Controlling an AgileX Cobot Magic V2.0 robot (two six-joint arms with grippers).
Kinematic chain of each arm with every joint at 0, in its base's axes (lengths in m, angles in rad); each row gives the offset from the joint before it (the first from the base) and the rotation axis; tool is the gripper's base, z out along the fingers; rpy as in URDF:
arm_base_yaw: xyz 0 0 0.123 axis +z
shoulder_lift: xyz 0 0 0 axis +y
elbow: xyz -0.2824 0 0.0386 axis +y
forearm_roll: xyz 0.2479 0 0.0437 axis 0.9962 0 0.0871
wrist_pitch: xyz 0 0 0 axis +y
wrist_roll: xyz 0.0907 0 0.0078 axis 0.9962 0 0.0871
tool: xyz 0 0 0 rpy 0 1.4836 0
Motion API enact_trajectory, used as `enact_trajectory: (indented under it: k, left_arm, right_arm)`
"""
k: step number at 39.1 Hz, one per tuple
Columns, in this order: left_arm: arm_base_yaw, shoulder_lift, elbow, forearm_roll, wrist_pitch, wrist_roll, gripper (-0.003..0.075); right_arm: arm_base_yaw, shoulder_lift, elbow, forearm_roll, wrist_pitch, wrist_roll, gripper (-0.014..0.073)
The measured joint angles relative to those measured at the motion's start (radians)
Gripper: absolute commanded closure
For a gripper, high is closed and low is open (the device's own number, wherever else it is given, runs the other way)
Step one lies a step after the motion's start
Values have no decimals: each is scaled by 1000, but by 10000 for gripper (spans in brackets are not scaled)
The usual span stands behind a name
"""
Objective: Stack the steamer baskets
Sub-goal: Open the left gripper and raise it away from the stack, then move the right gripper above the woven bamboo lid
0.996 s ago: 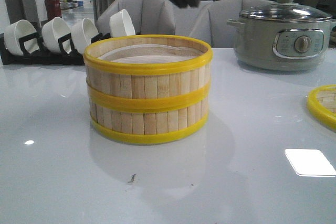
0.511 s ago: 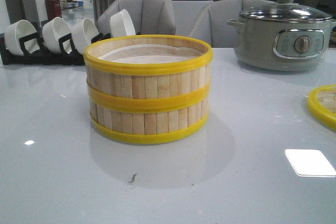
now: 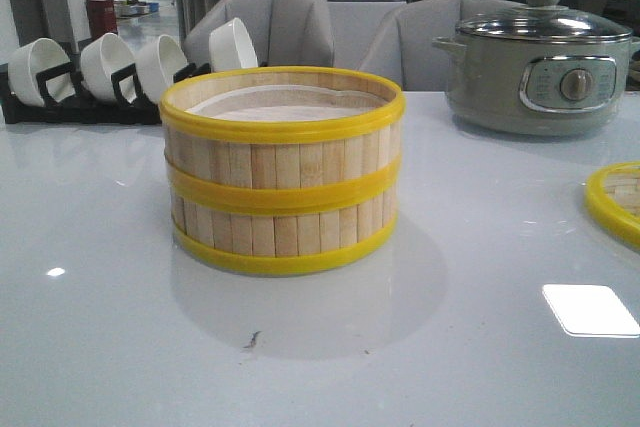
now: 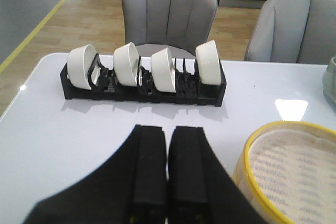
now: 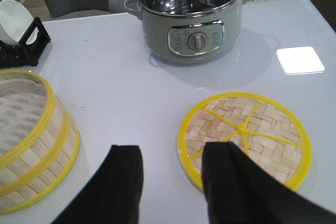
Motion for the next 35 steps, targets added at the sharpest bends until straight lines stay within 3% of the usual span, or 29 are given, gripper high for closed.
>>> enact_trajectory:
  k: [18, 35]
  left_arm:
    - [0, -356, 421, -5, -10, 0, 634]
    - [0, -426, 454, -3, -2, 0, 634]
  right_arm:
    - [0, 0, 0, 0, 10, 0, 205]
    - [0, 0, 18, 0, 20, 0, 205]
